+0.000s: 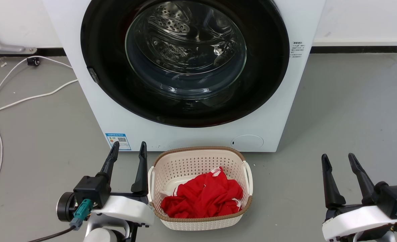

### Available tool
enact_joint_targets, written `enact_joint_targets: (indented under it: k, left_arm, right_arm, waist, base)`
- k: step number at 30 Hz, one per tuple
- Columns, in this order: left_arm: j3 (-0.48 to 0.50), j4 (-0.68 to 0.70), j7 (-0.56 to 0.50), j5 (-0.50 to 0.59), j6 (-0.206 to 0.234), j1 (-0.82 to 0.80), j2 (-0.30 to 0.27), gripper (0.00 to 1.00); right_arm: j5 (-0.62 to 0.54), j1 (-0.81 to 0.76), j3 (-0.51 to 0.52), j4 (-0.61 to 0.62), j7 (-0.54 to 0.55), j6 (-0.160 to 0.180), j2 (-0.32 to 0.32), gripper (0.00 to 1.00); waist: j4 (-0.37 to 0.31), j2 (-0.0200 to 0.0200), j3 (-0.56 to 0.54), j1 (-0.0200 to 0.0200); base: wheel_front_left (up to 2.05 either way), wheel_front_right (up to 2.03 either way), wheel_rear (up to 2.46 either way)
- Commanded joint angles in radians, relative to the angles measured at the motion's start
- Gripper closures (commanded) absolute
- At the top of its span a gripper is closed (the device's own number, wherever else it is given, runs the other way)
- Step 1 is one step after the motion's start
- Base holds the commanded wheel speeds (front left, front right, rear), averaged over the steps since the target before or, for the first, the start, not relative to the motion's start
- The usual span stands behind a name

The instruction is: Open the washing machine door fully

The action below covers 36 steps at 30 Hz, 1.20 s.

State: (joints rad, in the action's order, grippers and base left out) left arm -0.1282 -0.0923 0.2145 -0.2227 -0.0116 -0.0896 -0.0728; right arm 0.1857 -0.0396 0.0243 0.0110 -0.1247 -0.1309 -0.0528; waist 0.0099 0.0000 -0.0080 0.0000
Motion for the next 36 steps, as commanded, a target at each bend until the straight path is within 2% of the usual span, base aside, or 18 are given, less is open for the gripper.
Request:
enact_joint_targets:
  k: [1,9,25,36]
  left_arm:
    - [-0.004,0.004,0.006,0.023,0.004,-0.014,-0.004,0.0]
    - [-0.006,-0.008,0.023,0.079,0.017,-0.011,-0.005,0.0]
    - [-0.012,-0.019,0.051,0.166,0.009,-0.006,0.002,0.0]
    - [-0.004,-0.032,0.051,0.156,0.003,-0.006,0.007,0.0]
  right_arm:
    - [-0.024,-0.004,-0.001,0.012,-0.008,0.0,0.003,0.0]
    - [-0.079,-0.011,-0.001,0.016,-0.011,0.0,0.003,0.0]
    - [-0.159,-0.021,0.0,0.011,-0.026,0.0,0.004,0.0]
    - [-0.139,-0.014,0.005,-0.002,-0.028,0.0,0.004,0.0]
  waist:
    - [0.001,0.0,-0.001,0.0]
    - [0.003,0.0,-0.002,0.0]
    - [0.005,0.0,-0.002,0.0]
    - [0.005,0.0,-0.001,0.0]
  base:
    - [0.0,0.0,0.0]
    - [0.0,0.0,0.0]
    - [0.0,0.0,0.0]
    - [0.0,0.0,0.0]
